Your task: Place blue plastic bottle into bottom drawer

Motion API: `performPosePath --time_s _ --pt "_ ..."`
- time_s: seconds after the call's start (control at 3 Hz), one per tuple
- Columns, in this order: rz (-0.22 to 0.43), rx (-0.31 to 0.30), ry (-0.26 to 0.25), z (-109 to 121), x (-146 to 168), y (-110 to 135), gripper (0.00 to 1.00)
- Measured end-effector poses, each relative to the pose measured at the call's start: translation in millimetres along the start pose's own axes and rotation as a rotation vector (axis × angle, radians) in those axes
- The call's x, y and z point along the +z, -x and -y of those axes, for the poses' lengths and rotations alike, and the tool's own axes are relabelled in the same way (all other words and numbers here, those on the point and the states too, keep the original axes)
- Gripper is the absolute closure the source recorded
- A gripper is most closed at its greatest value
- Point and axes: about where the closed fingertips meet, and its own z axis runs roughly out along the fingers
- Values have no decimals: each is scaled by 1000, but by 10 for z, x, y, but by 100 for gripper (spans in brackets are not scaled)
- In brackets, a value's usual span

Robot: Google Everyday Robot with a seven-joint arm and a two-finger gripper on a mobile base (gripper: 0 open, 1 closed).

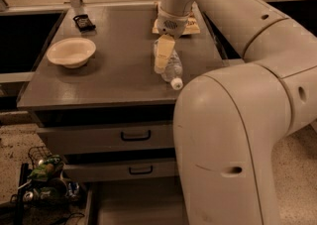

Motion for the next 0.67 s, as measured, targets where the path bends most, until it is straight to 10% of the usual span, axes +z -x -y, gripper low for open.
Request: performPosePath --time_s 0.67 --pt "0 0 0 0 0 0 49"
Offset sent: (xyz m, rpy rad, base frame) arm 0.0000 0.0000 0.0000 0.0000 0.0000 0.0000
